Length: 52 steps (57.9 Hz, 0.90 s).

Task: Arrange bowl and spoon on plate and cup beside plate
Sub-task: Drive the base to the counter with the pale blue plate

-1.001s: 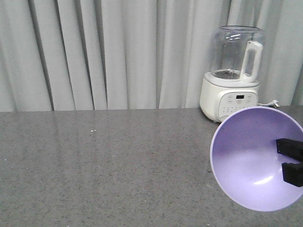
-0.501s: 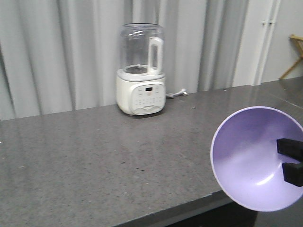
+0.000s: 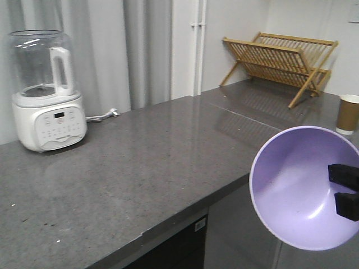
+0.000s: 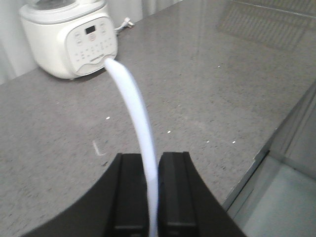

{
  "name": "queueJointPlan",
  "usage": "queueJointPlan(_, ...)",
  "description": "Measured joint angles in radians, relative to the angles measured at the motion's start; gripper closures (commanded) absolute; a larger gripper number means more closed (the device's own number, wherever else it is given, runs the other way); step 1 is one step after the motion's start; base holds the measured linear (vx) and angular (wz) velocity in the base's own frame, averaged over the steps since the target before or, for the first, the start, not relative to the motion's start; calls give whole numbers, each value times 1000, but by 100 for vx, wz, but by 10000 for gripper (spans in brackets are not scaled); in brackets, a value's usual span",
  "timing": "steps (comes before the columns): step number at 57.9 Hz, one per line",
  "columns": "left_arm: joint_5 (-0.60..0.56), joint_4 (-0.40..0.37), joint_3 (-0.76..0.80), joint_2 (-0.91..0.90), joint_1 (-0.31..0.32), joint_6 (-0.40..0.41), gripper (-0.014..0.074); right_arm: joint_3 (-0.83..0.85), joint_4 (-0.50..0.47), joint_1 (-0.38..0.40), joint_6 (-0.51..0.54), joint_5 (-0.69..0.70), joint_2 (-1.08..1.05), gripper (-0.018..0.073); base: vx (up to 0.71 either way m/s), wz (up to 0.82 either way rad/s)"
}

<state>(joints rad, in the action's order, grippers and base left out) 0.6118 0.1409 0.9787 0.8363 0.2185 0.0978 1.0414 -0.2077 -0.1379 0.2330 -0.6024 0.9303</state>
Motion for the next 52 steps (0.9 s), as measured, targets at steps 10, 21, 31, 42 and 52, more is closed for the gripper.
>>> queueJointPlan(10,0,1,0,0,0,0,603,0,0,0,0,0,0,571,13,-54)
queueJointPlan(21,0,1,0,0,0,0,603,0,0,0,0,0,0,571,16,-62)
queueJointPlan(31,0,1,0,0,0,0,603,0,0,0,0,0,0,571,18,-66)
queueJointPlan(42,0,1,0,0,0,0,603,0,0,0,0,0,0,571,19,-66)
queueJointPlan(52,0,1,0,0,0,0,603,0,0,0,0,0,0,571,21,-60)
